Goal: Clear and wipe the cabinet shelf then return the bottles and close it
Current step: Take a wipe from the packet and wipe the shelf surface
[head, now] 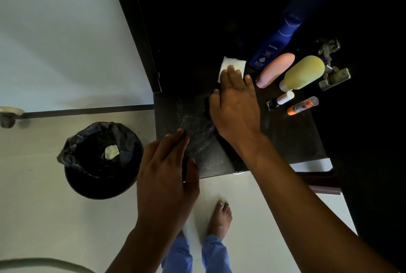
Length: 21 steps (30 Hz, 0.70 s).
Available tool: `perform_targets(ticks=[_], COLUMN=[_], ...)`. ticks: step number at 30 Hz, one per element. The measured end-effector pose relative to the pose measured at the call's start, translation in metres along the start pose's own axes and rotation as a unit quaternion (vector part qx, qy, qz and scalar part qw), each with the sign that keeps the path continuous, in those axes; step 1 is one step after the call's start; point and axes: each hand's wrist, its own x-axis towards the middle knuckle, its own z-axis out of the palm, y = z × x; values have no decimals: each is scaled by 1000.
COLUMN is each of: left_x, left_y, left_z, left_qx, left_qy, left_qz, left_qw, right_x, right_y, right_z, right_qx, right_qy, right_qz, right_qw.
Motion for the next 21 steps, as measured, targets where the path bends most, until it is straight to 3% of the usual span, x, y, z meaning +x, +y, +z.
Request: perform_targets(ticks=[3,8,10,15,18,21], left_x=[-3,-11,-15,-17,-12,-10], left_y=[-3,-15,-20,-24,-20,-21], left_z=[-1,3,5,7,6,5], left_qx=[-39,-61,-69,-57,-68,-92], left_qy=[29,60,52,58,56,60], left_qz=[-7,-55,-67,-48,-56,-63], left_qw=[999,995,994,996,994,992], right_x=[-24,-82,-90,-52,-34,-53], right_y=[-12,-10,-6,6,-1,-15], right_z=[11,13,8,1,6,13], right_qx=[35,33,35,5,-3,26], right_qy=[15,-40,-48,-21,5,-2], right_qz=[-75,-251,-221,1,3,-65], right_qw=[996,967,974,1000,1000,998])
